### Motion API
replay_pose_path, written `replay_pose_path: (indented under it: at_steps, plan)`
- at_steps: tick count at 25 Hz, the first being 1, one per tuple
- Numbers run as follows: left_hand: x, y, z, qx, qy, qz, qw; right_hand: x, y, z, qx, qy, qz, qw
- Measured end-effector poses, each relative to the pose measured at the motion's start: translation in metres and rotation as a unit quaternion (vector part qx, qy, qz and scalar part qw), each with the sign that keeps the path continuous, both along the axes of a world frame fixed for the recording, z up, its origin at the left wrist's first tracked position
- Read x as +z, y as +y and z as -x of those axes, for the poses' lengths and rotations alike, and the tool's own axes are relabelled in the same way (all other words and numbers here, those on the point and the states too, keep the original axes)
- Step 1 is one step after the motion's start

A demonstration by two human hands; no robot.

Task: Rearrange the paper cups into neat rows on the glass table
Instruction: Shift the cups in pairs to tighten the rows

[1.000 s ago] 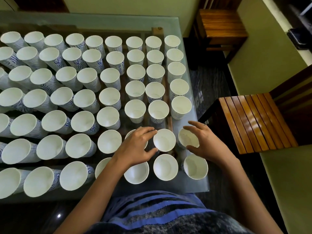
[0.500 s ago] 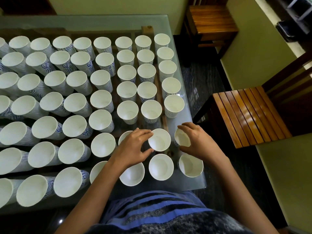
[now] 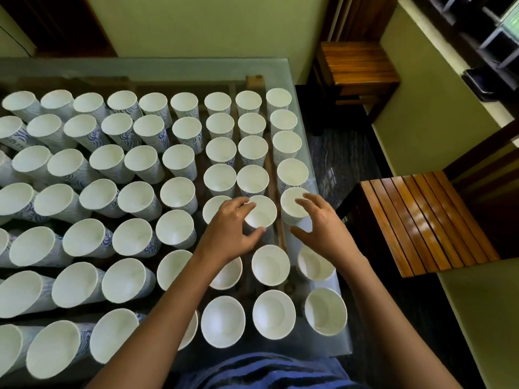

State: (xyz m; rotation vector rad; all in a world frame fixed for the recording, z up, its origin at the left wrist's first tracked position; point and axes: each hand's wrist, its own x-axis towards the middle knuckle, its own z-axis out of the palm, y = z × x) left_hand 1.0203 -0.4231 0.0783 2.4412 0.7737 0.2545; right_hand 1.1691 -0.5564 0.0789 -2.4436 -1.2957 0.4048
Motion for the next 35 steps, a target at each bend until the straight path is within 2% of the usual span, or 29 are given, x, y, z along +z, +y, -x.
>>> replay_pose_path:
  at_steps: [5, 11, 16, 25, 35]
  plan:
    - [-0.011, 0.015, -0.028, 0.024, 0.069, -0.01, 0.997, -0.01, 0.03, -0.014, -0.058, -0.003, -0.016, 0.998]
    - [-0.019, 0.012, -0.032, 0.026, 0.076, 0.006, 0.997, -0.021, 0.036, -0.018, -0.086, 0.004, -0.001, 0.996]
    - [-0.02, 0.007, -0.037, 0.001, 0.078, -0.007, 0.997, -0.02, 0.024, -0.021, -0.076, 0.01, 0.009, 0.997]
    - [-0.024, -0.004, -0.036, -0.036, 0.073, 0.032, 0.996, -0.022, -0.006, -0.017, -0.08, 0.026, 0.022, 0.996]
    - [-0.022, -0.004, -0.036, -0.04, 0.078, 0.046, 0.995, -0.024, -0.004, -0.016, -0.094, 0.024, 0.026, 0.995]
